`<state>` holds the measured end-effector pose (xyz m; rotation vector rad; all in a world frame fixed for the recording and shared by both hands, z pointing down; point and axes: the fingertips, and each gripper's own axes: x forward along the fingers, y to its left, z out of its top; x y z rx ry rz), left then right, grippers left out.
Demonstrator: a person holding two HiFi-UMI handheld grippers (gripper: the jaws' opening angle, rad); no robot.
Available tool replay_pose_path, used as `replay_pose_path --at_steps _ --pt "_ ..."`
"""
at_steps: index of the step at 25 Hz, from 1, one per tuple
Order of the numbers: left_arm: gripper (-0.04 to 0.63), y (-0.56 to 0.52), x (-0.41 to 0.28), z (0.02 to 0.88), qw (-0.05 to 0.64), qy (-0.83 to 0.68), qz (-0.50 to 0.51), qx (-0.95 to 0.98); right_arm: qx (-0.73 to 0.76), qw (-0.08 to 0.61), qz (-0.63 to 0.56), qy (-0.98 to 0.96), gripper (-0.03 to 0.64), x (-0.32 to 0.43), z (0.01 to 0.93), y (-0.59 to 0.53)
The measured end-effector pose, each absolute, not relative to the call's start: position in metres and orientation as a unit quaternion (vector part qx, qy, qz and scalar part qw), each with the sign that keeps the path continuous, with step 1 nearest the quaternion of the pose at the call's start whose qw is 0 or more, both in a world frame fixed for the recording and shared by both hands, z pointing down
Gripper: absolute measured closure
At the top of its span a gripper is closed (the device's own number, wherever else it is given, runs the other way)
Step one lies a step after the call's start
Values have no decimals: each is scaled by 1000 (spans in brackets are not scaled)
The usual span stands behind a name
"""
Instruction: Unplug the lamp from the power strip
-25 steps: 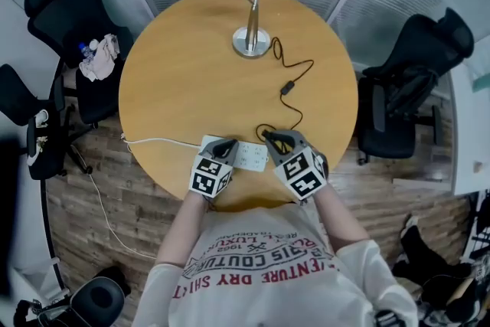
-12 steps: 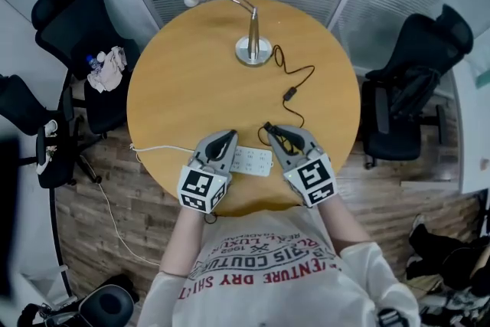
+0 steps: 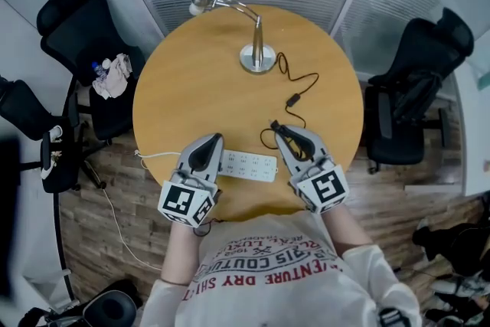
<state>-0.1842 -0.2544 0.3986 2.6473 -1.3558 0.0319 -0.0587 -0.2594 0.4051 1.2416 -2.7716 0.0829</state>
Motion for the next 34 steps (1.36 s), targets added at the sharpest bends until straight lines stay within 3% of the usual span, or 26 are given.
replay_pose_path --at_steps 34 --pt "568 -253 -179 405 88 -441 10 893 424 65 28 -903 546 -65 414 -260"
